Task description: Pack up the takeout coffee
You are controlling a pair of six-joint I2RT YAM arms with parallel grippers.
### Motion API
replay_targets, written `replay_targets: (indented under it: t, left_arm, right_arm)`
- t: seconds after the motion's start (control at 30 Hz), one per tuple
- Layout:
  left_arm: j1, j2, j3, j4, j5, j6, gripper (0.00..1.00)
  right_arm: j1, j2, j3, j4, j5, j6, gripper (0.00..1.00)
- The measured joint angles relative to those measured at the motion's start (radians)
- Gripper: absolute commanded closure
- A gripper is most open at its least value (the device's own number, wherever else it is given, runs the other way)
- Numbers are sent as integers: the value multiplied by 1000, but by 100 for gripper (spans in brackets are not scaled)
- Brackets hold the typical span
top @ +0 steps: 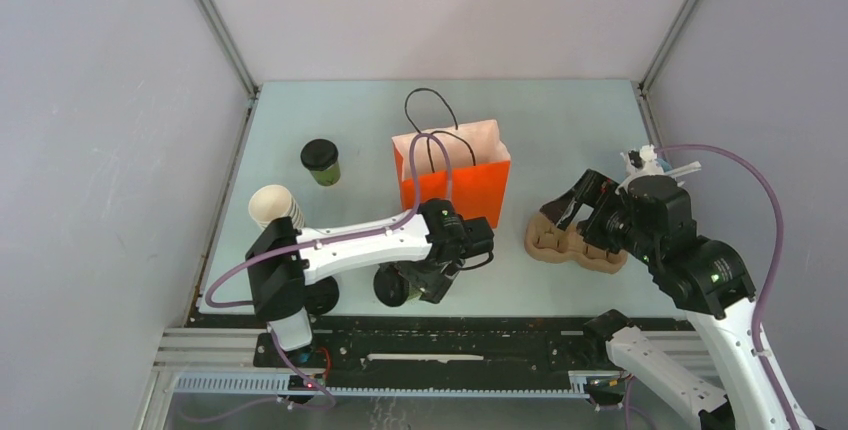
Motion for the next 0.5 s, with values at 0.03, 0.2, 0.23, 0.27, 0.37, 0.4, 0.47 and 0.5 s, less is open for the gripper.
replay_targets:
  t: [0.03, 0.2, 0.23, 0.27, 0.37, 0.4, 0.47, 0.5]
  left_arm:
    - [0, 0, 0, 0, 0, 0, 0]
    - [0, 0, 0, 0, -8, 0, 0]
    - [2, -1, 0, 0, -9, 0, 0]
    - [5, -2, 0, 0, -10, -1, 0]
    - [14, -23, 0, 7, -16, -3, 0]
    - [20, -39, 0, 11, -16, -4, 0]
    - [40, -94, 0, 18, -16, -10, 0]
    - [53, -133, 0, 24, -16, -17, 0]
  right_arm:
    - [0, 0, -4, 0, 0, 0, 0]
    - [0, 0, -13, 0, -2, -2, 0]
    - [0, 0, -13, 0, -3, -3, 0]
    - [0, 0, -13, 2, -5, -5, 0]
    - [2, 4, -13, 3, -10, -16, 0]
    - [4, 6, -14, 4, -11, -21, 0]
    - [19, 11, -23, 19, -19, -42, 0]
    - [30, 16, -31, 31, -29, -58, 0]
